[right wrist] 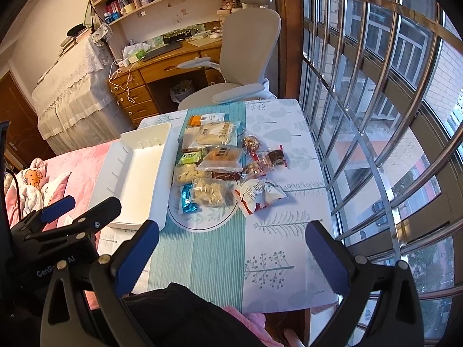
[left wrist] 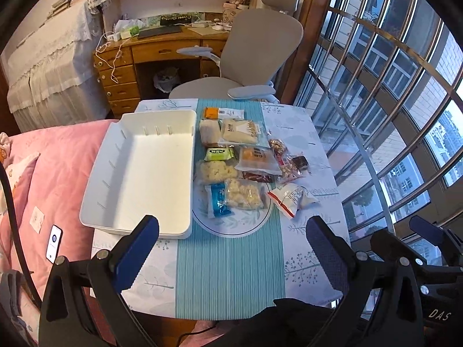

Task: Organize snacks
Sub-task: 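Move both tools toward the snack packages on the table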

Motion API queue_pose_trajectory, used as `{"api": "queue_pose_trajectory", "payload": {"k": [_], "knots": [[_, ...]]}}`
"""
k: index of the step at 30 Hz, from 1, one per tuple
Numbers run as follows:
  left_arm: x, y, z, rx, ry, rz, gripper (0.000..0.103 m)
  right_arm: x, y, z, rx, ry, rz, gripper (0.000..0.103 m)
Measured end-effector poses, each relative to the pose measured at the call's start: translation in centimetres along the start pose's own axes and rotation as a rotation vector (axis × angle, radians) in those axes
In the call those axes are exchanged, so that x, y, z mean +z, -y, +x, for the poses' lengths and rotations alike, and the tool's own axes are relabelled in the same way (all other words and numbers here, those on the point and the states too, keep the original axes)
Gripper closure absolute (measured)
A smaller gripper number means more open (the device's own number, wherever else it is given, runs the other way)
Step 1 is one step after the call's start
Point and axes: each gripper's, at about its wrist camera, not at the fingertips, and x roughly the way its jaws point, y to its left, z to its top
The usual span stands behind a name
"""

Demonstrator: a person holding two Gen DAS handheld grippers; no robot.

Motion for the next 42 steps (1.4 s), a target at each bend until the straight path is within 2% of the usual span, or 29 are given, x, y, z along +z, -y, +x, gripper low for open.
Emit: {"api": "queue_pose_trajectory", "payload": {"k": [10, 23, 31, 36, 42], "knots": [[0.2, -1.7, 1.3, -0.01, -0.04, -0.011, 0.002, -0.1, -1.1, 0.5, -0.048, -0.015, 0.029, 0.001], [0.9, -3.3, 3.6, -0.013, -0.108, 0.028, 0.002, -0.6, -2.0, 2.2, -0.07, -0.056, 0.114, 0.001], [1.3, -3.3, 6.6, -0.054, -0.202, -0.013, 0.002, -1.0, 1.0, 4.6, -0.055, -0.168, 0.25, 0.001], [1.5, -2.4, 8.9, -0.065, -0.268, -0.031, 0.002, -1.1, 3.4, 7.4, 0.008, -0.258, 0.348, 0.003], [2.8, -1.1, 11.5, -0.038, -0.308, -0.055, 0.002, -0.8, 6.9, 12.1, 0.114, -0.394, 0.472, 0.006]]}}
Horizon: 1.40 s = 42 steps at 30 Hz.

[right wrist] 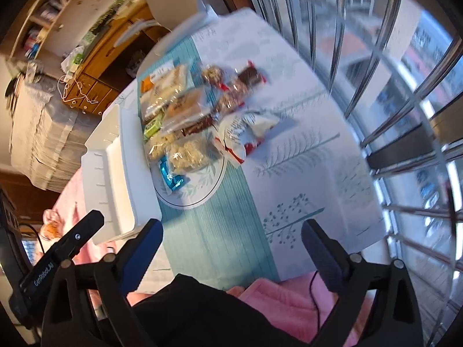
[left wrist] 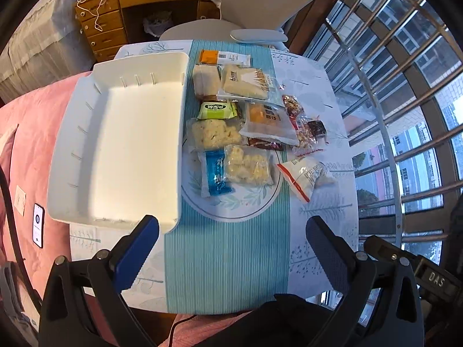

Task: Organize snacks
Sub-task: 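Move both tools toward the snack packages on the table, then grasp the clear bag of cream puffs with the left tool while the right grasps the white-red paper bag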

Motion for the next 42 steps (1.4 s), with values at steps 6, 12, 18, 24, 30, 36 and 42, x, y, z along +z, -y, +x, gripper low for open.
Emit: {"api": "queue_pose_trajectory", "payload": {"k": [6, 12, 18, 24, 30, 36, 42], "knots": [[2.4, 1.3, 3.4, 0.024, -0.033, -0.044, 0.002, 3.5, 2.3, 3.3, 0.084, -0.094, 0.107, 0.008], [4.5, 2.6, 7.5, 0.041, -0.04, -0.079, 0.002, 6.8, 4.7, 7.8, 0.155, -0.186, 0.209, 0.016], [5.5, 3.7, 11.7, 0.058, -0.056, -0.076, 0.002, 8.9, 6.6, 12.2, 0.215, -0.261, 0.319, 0.02], [5.9, 3.7, 15.4, 0.113, -0.087, -0.083, 0.003, 10.9, 6.8, 14.9, 0.224, -0.279, 0.338, 0.024], [6.6, 3.8, 18.4, 0.187, -0.14, -0.051, 0.008, 12.3, 6.2, 16.4, 0.226, -0.297, 0.32, 0.029], [6.9, 4.5, 21.0, 0.216, -0.196, -0.02, 0.008, 13.7, 4.9, 17.3, 0.227, -0.29, 0.282, 0.029], [7.7, 5.2, 22.7, 0.201, -0.212, 0.0, 0.02, 14.6, 4.8, 18.1, 0.211, -0.294, 0.263, 0.03]]}}
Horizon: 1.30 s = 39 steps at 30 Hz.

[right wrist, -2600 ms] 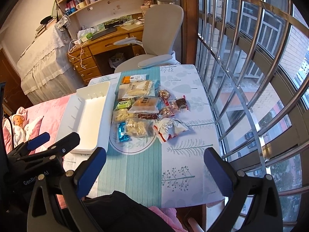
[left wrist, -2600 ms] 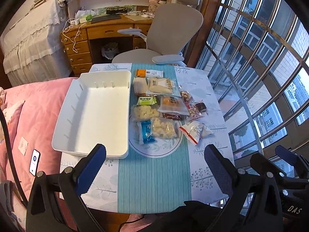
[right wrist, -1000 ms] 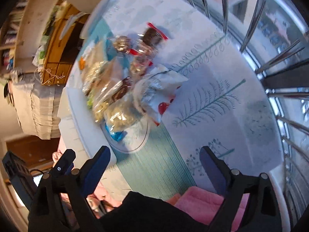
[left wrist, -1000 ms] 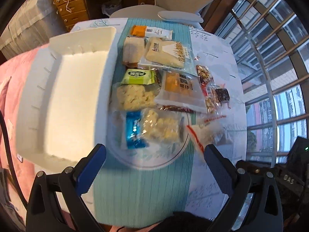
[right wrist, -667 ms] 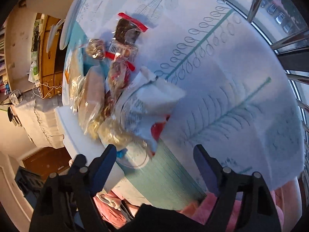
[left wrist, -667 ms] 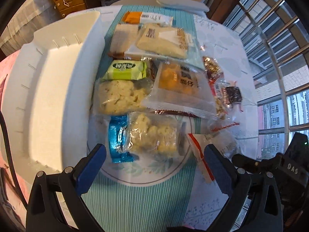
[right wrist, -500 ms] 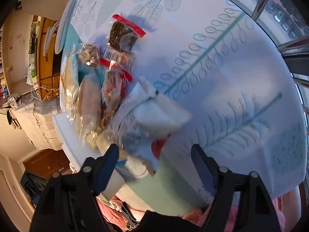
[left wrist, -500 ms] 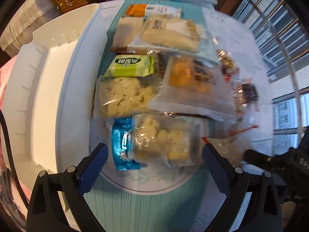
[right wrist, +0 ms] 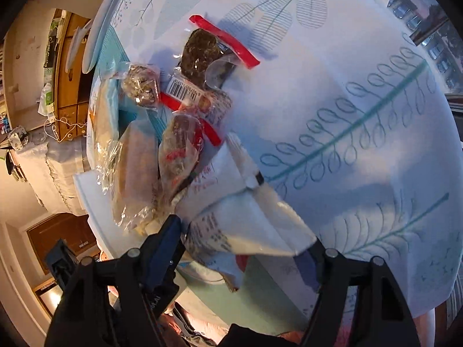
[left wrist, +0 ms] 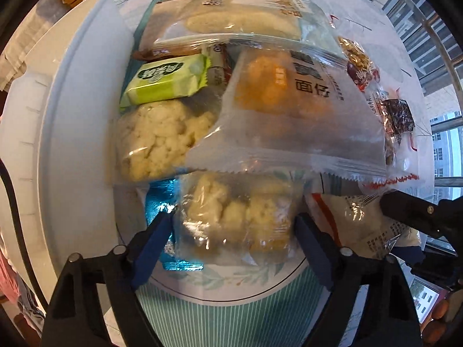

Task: Organize snacks
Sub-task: 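Grasp the clear bag of cream puffs with the left tool while the right grasps the white-red paper bag, then carry both bags into the white tray and open both tools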

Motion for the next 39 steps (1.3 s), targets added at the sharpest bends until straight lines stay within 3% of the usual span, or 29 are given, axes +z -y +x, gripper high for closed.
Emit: {"api": "queue_pose_trajectory", "payload": {"k": [7, 11, 24, 33, 39], "knots": [[1.2, 1.4, 0.4, 0.008, -0.01, 0.008, 0.024, 0.6, 0.2, 0.0, 0.009, -0.02, -0.014, 0.035], [1.4, 1.7, 0.8, 0.011, -0.003, 0.01, 0.03, 0.9, 0.1, -0.2, 0.0, -0.029, -0.033, 0.046], [-2.5, 0.1, -1.9, 0.016, 0.003, -0.033, 0.034, -1.0, 1.1, -1.3, -0.027, -0.07, -0.051, 0.05], [-4.5, -1.1, -5.5, -0.047, 0.071, -0.035, 0.034, -3.6, 0.4, -2.9, -0.05, -0.032, -0.098, 0.05], [-6.9, -3.6, -8.4, -0.183, 0.1, -0.094, 0.034, -6.0, -2.0, -4.7, -0.082, 0.047, -0.226, 0.05]]}}
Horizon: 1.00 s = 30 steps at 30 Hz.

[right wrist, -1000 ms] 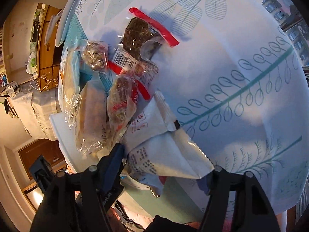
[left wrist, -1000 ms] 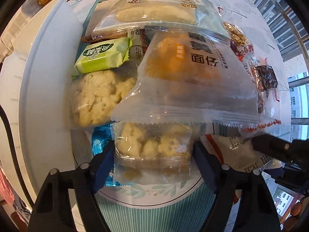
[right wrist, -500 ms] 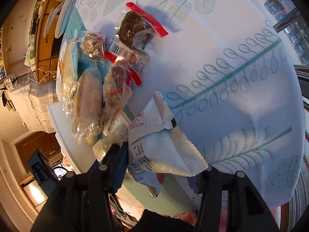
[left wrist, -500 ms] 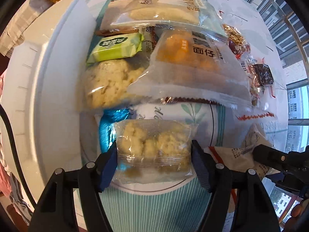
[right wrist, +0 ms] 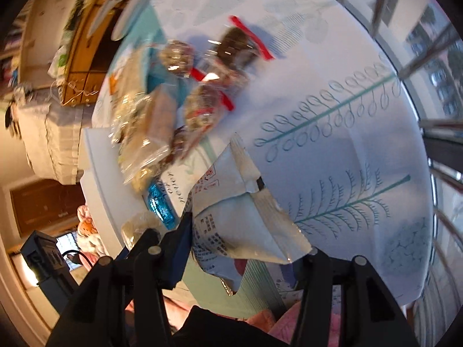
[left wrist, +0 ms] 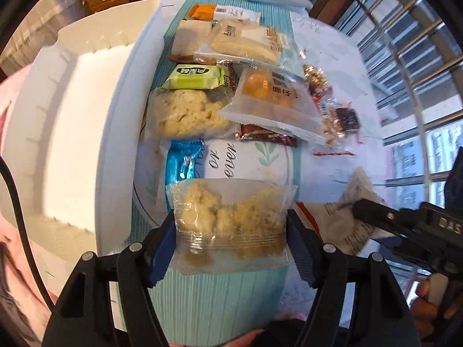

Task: Organize snacks
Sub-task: 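Carry both bags into the white tray and open both tools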

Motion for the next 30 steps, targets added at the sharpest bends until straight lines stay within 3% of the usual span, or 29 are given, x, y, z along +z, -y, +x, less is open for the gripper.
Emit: {"api": "queue_pose_trajectory", "payload": {"k": [8, 14, 23, 30], "knots": [[-2.3, -3.8, -4.3, -0.138, 0.04, 0.011, 0.034, -2.9, -3.9, -1.7, -0.042, 0.097, -0.108, 0.05], [-3.1, -7.5, -7.4, -0.193, 0.071, 0.036, 0.034, -6.2, -7.1, -2.5, -0.037, 0.173, -0.124, 0.05], [-2.7, -13.7, -10.9, -0.207, 0.148, 0.025, 0.034, -10.4, -12.5, -2.3, 0.002, 0.257, -0.177, 0.05], [-2.2, -18.4, -11.8, -0.183, 0.159, 0.036, 0.034, -13.3, -16.1, -0.7, 0.044, 0.294, -0.205, 0.05]]}}
